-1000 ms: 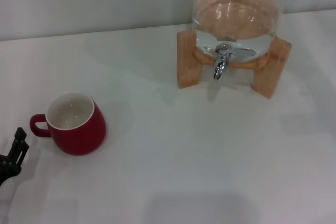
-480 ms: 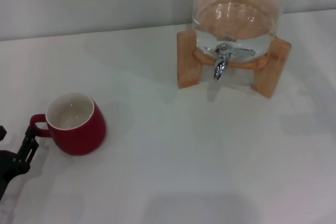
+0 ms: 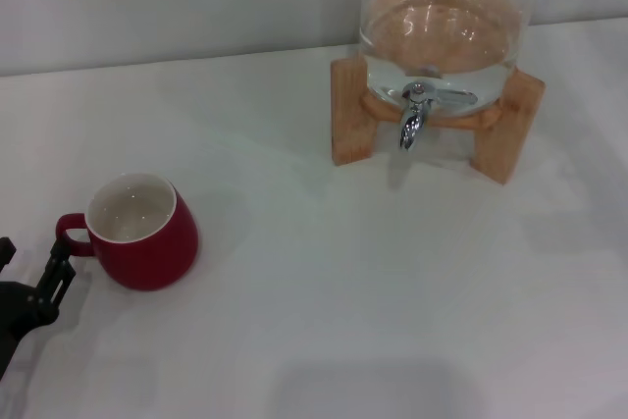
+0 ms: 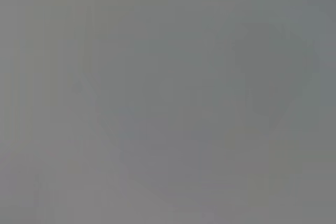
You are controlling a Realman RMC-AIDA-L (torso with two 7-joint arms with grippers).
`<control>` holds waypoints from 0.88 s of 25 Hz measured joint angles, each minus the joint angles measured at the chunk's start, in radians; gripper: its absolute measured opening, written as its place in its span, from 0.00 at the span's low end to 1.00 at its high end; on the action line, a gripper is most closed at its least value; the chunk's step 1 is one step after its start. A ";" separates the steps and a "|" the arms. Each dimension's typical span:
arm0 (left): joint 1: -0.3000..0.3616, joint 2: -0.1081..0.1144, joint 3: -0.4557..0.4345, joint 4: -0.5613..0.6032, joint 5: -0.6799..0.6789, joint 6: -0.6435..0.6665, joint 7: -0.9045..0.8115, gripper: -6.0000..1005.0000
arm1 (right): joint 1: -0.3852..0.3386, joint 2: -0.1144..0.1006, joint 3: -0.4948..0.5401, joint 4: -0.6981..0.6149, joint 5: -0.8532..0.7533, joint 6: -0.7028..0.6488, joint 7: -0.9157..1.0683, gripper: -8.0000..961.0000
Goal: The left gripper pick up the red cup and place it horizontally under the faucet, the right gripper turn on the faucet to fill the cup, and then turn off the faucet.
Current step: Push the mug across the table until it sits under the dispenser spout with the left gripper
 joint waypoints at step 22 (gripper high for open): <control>-0.059 0.005 -0.006 0.000 0.010 0.067 0.000 0.53 | -0.006 0.003 0.000 -0.001 0.000 0.003 0.000 0.70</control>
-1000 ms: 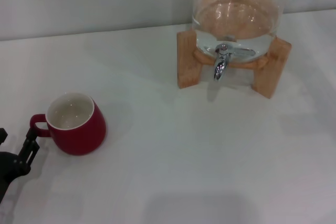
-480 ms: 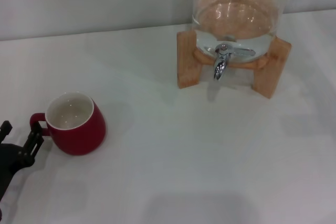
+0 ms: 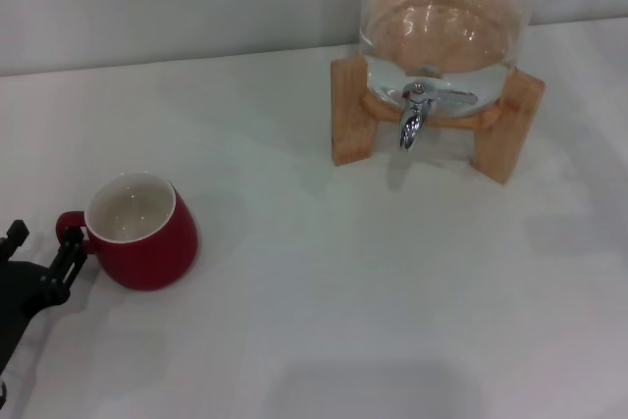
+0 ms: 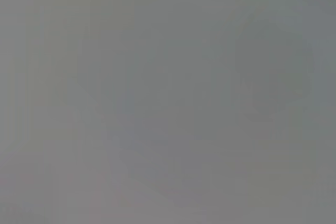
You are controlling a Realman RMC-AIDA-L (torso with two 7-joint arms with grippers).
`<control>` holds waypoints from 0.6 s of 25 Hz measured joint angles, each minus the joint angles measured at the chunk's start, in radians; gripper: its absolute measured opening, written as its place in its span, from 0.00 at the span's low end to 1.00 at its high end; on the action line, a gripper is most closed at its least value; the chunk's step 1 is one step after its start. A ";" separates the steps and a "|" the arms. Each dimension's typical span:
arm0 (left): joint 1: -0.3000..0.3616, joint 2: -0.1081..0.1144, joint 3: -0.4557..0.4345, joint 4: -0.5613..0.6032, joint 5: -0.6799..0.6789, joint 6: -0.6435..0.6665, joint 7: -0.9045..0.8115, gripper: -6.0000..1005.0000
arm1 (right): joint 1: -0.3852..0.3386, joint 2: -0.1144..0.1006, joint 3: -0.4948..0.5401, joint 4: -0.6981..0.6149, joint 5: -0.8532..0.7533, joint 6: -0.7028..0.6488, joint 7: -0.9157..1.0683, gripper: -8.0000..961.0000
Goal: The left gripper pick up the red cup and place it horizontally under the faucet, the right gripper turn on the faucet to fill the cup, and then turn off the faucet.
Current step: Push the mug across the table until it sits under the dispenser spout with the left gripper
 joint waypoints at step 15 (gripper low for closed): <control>-0.010 0.003 -0.007 0.000 -0.006 0.000 0.000 0.42 | 0.001 0.000 0.000 -0.003 0.000 0.000 0.000 0.70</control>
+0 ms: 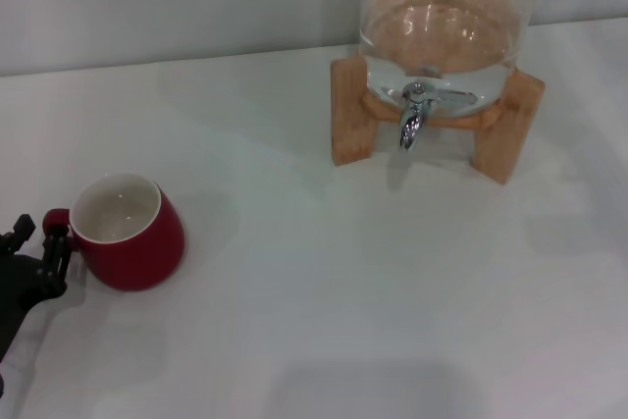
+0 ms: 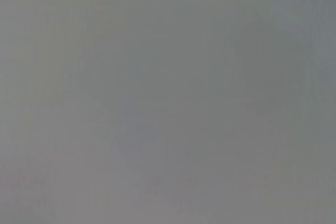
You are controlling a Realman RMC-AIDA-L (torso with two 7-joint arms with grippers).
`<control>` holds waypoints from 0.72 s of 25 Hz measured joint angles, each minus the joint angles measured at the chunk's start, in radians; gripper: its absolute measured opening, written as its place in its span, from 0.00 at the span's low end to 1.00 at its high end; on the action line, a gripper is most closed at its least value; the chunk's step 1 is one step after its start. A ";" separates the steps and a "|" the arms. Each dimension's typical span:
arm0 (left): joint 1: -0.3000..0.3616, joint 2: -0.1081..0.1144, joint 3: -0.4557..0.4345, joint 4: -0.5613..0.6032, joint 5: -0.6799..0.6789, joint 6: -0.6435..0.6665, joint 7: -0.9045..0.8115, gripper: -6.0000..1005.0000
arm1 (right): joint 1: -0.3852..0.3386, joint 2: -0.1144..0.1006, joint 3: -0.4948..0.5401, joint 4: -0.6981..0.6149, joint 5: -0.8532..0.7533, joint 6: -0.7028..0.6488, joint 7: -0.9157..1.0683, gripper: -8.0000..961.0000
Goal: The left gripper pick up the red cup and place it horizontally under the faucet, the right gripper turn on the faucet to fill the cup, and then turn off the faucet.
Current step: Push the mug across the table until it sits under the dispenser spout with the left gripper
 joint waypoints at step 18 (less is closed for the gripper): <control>-0.006 -0.002 0.000 0.000 -0.016 -0.007 0.000 0.25 | 0.001 0.000 0.001 0.001 0.000 0.000 0.000 0.70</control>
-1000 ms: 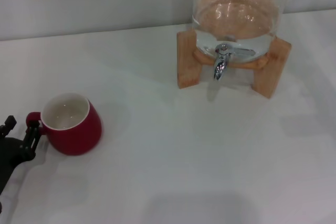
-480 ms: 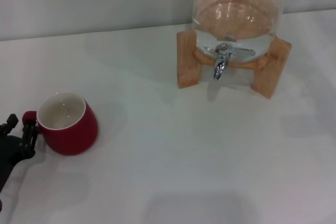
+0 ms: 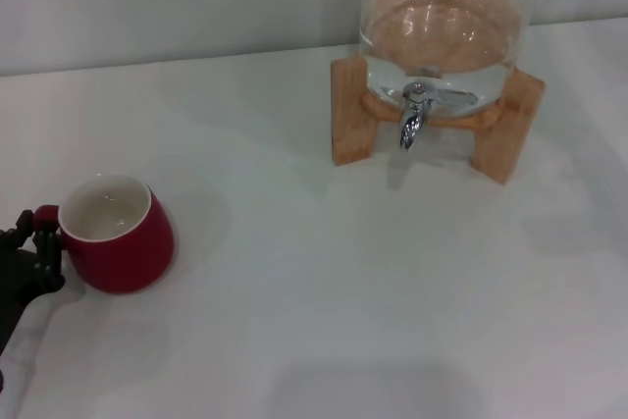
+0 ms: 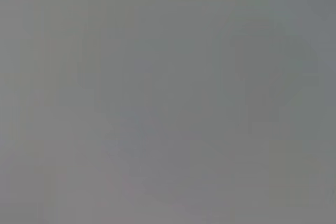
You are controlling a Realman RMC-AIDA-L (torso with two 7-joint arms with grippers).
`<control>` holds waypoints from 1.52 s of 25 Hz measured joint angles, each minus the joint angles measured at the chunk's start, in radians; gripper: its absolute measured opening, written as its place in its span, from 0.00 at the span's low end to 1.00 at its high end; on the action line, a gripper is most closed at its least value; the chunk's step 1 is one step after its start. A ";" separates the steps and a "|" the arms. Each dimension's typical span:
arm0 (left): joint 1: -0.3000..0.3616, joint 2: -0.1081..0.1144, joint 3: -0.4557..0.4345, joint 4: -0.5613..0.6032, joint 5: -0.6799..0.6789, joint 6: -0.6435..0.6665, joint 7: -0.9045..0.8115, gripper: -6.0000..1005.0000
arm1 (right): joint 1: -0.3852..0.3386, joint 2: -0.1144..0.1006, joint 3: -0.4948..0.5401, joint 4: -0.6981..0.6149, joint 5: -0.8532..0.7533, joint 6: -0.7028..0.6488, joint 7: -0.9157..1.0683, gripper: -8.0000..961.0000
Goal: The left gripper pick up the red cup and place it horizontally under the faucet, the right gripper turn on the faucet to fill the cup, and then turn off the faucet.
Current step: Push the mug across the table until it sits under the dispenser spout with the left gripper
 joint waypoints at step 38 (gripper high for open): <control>-0.174 -0.001 0.100 -0.071 0.050 0.044 -0.009 0.18 | 0.008 0.012 -0.002 -0.003 0.000 0.000 0.000 0.70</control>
